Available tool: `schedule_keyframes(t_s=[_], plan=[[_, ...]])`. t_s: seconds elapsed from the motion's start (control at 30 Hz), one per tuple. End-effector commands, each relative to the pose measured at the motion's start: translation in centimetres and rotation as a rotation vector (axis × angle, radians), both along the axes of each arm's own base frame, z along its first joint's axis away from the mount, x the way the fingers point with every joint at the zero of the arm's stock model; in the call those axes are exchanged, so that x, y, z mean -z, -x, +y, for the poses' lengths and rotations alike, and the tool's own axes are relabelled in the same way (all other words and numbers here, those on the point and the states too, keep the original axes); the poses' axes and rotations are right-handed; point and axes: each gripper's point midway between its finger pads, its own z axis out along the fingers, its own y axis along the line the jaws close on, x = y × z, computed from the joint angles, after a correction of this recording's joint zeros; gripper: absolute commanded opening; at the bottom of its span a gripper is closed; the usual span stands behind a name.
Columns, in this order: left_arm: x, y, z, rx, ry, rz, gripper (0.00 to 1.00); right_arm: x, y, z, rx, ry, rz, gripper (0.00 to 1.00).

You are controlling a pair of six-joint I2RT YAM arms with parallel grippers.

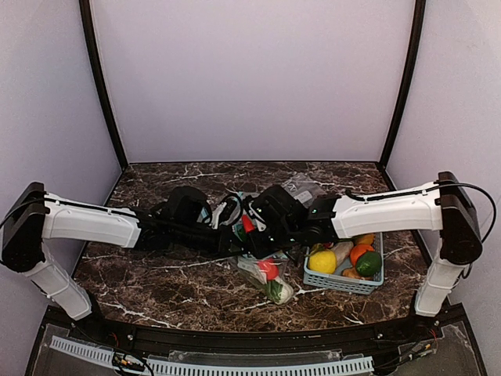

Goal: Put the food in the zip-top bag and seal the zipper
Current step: Adjust the fake vegetable in the zipper food storage bag.

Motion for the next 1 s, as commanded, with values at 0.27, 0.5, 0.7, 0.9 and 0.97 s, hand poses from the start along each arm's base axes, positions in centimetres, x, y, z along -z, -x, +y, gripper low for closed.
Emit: schedule_keyframes(t_s=[0.27,0.5,0.7,0.9,0.97], plan=[[-2.4,-1.5,0.4,0.021,0.003,-0.131,0.01,-1.4,5.6,-0.4,-0.261,-0.159,0.173,0.13],[-5.5,-1.8,-0.6,0.061,0.105,-0.192,0.01,-1.4,6.9,-0.8,-0.313,-0.165,0.219,0.11],[-5.1,-2.7,0.2,0.033,0.078,-0.202,0.01,-0.9,8.4,-1.1,-0.377,-0.169,0.257,0.17],[-5.5,-1.4,-0.4,0.117,0.123,-0.186,0.01,-2.3,7.5,-1.8,-0.311,-0.176,0.219,0.38],[-5.5,-0.9,-0.5,0.148,0.129,-0.185,0.01,-3.2,7.1,-1.9,-0.275,-0.190,0.205,0.53]])
